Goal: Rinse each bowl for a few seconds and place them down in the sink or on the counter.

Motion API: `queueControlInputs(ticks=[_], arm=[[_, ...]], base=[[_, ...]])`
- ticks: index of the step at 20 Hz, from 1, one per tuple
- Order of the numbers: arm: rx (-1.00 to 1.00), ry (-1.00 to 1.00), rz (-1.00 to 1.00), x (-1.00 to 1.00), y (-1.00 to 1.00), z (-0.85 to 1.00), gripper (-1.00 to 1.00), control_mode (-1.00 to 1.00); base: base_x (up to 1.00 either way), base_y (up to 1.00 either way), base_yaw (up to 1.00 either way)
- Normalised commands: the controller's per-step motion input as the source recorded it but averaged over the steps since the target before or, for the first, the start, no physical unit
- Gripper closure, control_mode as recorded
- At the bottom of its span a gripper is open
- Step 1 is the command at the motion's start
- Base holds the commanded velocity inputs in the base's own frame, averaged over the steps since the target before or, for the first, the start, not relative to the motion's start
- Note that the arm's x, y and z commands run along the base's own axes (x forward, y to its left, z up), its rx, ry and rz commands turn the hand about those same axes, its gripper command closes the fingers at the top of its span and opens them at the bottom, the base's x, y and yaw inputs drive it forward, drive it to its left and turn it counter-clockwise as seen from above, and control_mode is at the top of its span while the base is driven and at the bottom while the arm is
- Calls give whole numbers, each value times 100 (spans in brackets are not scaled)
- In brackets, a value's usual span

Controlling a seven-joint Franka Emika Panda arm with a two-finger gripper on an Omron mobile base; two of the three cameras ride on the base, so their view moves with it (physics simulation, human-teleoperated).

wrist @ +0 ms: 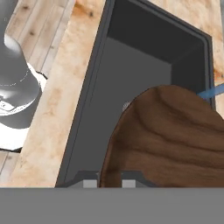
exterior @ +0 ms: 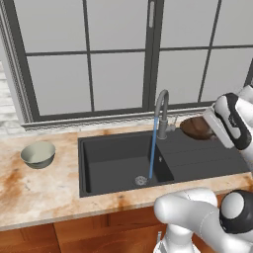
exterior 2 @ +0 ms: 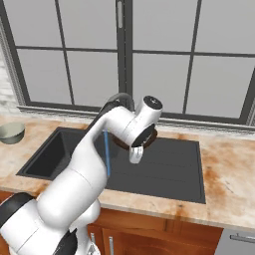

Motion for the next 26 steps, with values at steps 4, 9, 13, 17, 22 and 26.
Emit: queueControlInputs(ticks=[4,9,13,17,22,26], arm=[[5,-2,7,-1,40,-4,100,-100],[4,-3,8,-2,41,-4,100,-100],[3,0,9,0,39,-3,100,-100],[4,0,9,1,37,-9,100,-100],[8,0,9,17,13,-25,100,-100],[2,-1,8,24,13,-20,100,-100]], base=[[0,0,0],[0,0,0],[0,0,0],[0,0,0],[0,0,0],[0,0,0]])
